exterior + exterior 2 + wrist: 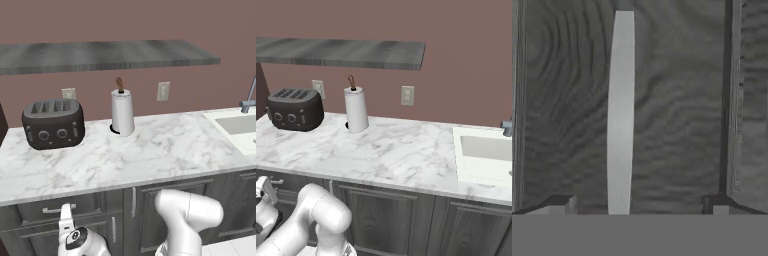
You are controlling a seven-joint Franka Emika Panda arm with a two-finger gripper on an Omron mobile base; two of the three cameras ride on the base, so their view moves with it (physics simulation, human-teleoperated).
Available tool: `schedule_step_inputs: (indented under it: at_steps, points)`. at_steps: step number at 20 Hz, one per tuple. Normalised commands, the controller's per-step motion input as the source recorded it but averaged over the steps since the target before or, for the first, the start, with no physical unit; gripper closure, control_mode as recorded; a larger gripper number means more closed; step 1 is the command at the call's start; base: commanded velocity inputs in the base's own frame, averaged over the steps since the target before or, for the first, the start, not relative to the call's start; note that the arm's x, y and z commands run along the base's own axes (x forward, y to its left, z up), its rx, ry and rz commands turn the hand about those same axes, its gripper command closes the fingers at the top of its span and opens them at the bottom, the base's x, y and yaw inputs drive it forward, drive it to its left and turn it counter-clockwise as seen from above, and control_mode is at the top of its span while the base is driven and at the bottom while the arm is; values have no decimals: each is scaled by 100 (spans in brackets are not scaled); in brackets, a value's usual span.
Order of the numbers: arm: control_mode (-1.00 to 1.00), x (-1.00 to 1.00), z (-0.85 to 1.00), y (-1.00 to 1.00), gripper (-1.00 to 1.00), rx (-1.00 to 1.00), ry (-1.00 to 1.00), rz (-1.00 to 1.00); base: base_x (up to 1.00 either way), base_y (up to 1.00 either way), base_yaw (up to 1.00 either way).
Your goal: Take the tongs from the drawer on the left and place them on the dining counter next to the tray containing the kebab skewer.
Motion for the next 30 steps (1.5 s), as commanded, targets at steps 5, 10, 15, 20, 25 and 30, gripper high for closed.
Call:
schedule_step_inputs:
  at_steps: [5,10,15,20,25,30]
  points:
    - [-100,29,-43,33,-100,0,0,0,0,0,0]
    - [-100,32,-41,35,-100,0,0,0,0,0,0]
    - [-100,32,-27,23,-100,0,0,0,0,0,0]
    - [-100,28,-14,1,-100,0,0,0,0,0,0]
    - [-100,17,0,0,-100,0,4,0,0,0,0]
    - [-100,17,0,0,-100,0,5,1,0,0,0]
